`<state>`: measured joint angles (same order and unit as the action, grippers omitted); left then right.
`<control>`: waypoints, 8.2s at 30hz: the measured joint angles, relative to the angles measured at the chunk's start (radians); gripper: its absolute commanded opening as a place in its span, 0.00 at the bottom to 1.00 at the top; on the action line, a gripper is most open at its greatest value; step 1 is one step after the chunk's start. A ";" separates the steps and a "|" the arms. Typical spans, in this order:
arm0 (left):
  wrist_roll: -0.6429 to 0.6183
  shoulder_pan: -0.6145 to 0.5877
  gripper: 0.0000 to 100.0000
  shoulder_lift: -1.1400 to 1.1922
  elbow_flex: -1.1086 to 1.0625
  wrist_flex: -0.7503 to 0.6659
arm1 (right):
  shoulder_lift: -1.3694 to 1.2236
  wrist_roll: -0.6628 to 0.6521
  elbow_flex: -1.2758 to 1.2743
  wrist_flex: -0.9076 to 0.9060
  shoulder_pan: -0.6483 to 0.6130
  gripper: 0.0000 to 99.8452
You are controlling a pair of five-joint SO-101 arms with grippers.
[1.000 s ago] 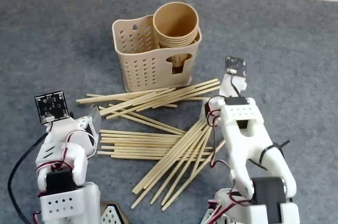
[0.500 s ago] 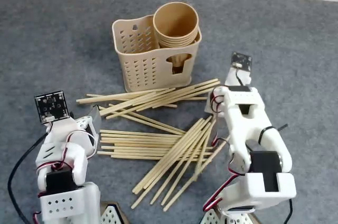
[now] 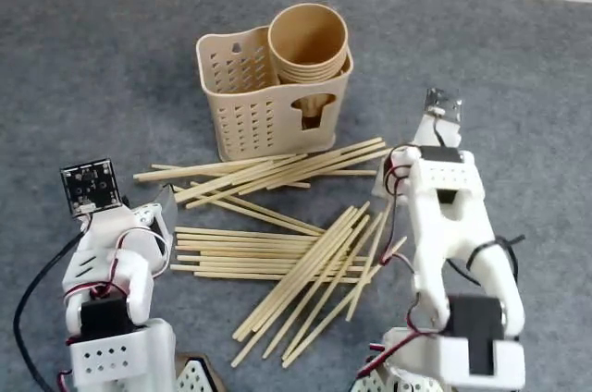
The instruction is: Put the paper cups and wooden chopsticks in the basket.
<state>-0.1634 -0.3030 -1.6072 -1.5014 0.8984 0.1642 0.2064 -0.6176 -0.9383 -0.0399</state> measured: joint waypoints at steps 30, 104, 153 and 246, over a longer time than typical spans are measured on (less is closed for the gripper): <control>0.000 0.000 0.24 0.000 0.000 0.000 | 0.812 0.000 -0.015 -0.143 -0.061 0.01; 0.095 0.000 0.23 -0.002 -0.026 0.000 | 0.353 -0.462 -0.015 1.146 -0.588 0.11; 0.095 0.000 0.23 -0.002 -0.068 -0.057 | 0.084 0.114 -0.031 -0.382 -0.141 0.11; 0.095 0.000 0.23 -0.002 -0.068 -0.057 | 1.117 -0.037 -0.031 -0.066 -0.445 0.00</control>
<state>-0.0683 -0.3030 -1.6088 -1.5689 0.8416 1.2812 0.1695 -0.6483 -1.0042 -0.4849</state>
